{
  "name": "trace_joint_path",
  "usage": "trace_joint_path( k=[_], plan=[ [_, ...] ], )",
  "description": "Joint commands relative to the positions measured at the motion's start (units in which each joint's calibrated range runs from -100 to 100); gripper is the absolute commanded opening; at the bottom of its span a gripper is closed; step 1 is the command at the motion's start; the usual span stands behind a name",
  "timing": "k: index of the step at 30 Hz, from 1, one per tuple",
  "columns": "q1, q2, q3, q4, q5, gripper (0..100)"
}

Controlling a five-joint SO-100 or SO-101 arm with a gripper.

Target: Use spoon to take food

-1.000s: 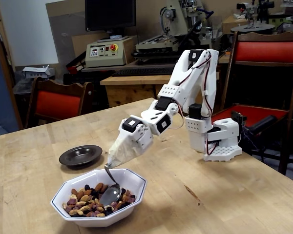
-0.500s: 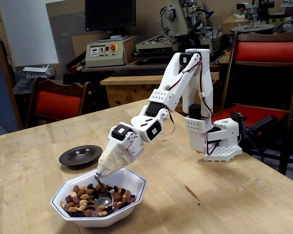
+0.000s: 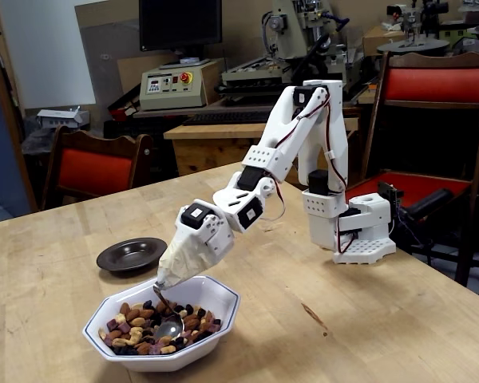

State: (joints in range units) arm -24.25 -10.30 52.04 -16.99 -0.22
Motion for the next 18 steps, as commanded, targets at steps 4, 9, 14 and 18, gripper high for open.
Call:
trace_joint_path(
  k=[4, 9, 14, 18],
  plan=[
    [0.69, -1.12, -4.07, -12.10, 0.05, 4],
    [0.92, -1.04, -2.39, -16.68, 0.05, 4],
    [0.92, -1.55, 0.71, -19.29, 0.05, 4],
    [1.14, -1.55, 2.83, -21.03, 0.05, 4]
  ],
)
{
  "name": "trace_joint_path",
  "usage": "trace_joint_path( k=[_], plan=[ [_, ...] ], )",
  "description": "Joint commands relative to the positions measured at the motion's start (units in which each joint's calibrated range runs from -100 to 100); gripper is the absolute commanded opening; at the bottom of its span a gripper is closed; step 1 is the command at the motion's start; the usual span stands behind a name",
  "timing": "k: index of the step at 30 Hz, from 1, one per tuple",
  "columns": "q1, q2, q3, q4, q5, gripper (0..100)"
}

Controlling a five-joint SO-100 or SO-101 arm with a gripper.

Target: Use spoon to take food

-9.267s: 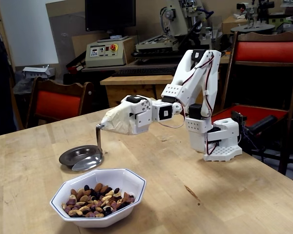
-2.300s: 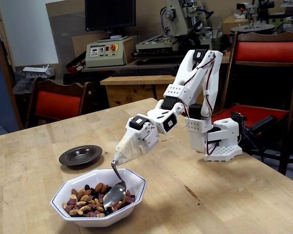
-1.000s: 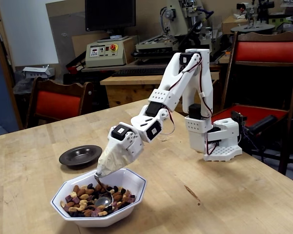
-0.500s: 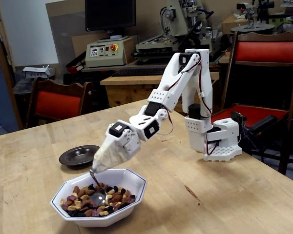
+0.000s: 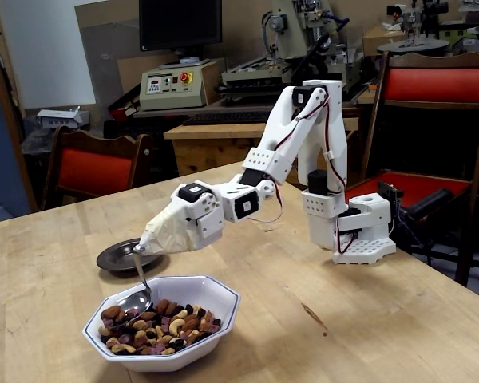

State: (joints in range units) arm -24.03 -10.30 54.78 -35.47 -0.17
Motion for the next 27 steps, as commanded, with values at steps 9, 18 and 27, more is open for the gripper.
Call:
trace_joint_path(
  k=[9, 18, 27],
  plan=[
    [0.92, -1.64, 1.23, -6.35, 0.20, 4],
    [0.92, -1.64, 1.23, -6.51, 0.00, 4],
    [0.92, -1.72, 1.32, -6.59, 0.15, 4]
  ],
)
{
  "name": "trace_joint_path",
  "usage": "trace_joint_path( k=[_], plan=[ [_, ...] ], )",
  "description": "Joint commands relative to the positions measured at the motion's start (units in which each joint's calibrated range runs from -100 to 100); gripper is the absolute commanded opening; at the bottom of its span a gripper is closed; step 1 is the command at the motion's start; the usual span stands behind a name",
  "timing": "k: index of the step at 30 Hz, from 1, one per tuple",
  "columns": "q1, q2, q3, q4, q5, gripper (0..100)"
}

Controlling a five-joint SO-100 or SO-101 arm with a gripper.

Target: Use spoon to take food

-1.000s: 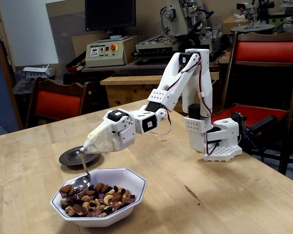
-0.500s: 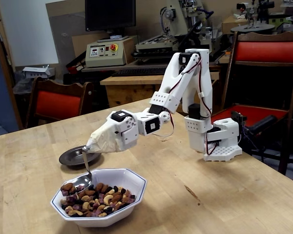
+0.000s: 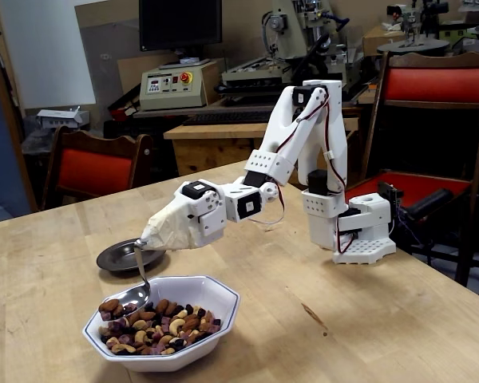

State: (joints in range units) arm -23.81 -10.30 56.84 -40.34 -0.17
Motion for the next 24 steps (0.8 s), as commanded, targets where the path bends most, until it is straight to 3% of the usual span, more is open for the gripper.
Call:
trace_joint_path(
  k=[1, 24],
  plan=[
    [0.70, -1.72, -0.74, -1.71, 0.15, 4],
    [6.55, -8.74, -0.47, -1.24, 0.05, 4]
  ],
)
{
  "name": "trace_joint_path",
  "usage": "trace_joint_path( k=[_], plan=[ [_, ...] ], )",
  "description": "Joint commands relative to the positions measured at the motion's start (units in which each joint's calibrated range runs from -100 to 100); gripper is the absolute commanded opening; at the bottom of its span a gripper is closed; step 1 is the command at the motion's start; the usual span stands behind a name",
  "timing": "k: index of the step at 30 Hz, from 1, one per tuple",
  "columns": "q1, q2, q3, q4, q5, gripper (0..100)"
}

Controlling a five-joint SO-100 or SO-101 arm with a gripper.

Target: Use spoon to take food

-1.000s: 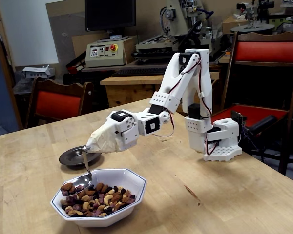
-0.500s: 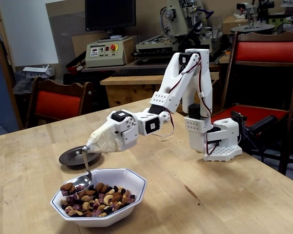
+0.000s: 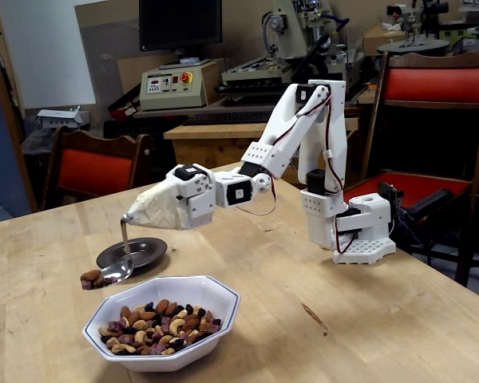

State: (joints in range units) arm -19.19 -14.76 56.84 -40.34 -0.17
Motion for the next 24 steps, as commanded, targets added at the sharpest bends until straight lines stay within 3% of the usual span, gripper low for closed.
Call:
trace_joint_path(
  k=[1, 24],
  plan=[
    [2.23, -4.28, -0.47, -1.24, 0.10, 4],
    [7.93, -4.88, 5.10, -1.63, 0.05, 4]
  ],
)
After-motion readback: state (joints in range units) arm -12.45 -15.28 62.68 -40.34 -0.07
